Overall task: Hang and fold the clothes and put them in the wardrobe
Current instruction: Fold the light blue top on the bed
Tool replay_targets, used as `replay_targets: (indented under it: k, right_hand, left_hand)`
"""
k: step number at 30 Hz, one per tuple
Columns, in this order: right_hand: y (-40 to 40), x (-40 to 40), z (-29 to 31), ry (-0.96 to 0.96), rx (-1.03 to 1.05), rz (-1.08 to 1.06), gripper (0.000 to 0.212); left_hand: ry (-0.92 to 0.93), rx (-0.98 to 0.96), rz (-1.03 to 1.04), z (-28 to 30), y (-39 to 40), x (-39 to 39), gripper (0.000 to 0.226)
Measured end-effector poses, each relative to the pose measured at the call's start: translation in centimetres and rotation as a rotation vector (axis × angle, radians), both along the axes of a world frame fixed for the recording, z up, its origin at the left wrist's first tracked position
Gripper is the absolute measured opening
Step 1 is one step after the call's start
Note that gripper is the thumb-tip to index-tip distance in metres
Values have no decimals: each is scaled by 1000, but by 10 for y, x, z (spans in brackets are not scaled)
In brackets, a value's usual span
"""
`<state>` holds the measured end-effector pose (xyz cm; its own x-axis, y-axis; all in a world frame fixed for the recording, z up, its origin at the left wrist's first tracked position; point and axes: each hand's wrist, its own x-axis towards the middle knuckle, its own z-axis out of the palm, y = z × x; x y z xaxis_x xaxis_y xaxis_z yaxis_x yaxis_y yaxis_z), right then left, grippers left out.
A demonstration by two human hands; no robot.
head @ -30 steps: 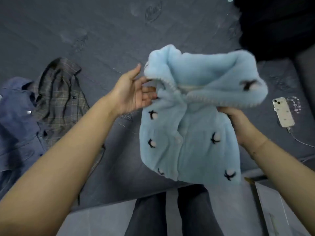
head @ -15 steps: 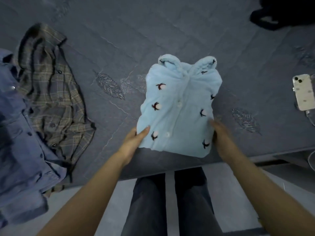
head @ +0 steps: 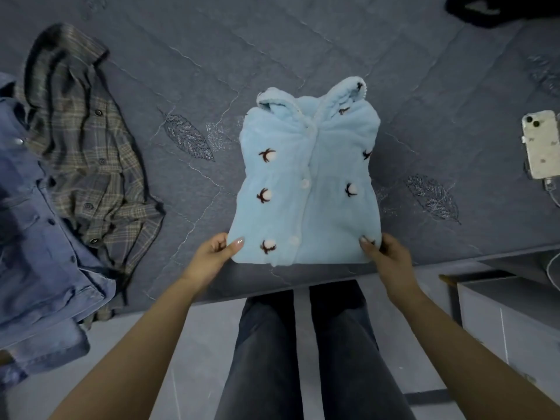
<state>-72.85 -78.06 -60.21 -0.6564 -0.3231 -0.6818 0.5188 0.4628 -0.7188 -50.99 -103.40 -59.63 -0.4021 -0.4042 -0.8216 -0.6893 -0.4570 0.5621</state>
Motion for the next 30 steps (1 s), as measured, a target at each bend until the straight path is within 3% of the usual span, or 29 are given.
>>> replay_targets:
  k: [3,5,10,13,16,18,26,30]
  right_hand:
    - [-2,17,4,184,87,-71,27]
    - [3,37,8,289,173,-122,23]
    - [-8,108,13,292,93,406,14]
    - [-42,131,6,285,46,370,29]
    - [-68,132,1,277,67,178,13]
    - [-73,124,-1,327,49,175,9]
    - [-30,86,10,645,8,589,4]
    - [-18,81,9,649,80,634,9]
  left_hand:
    - [6,112,-29,-2,4,-3,33]
    - [2,157,-101,-3,8,-4,35]
    - [22,108,-87,0,7,-17,25]
    - [74,94,-111,7,3,-28,20]
    - [130,101,-136,14,0,-37,21]
    - [165,115,-150,18,-3,-42,22]
    - [148,111,-210,14,-15,-36,24]
    - [129,127,-180,7,6,-27,26]
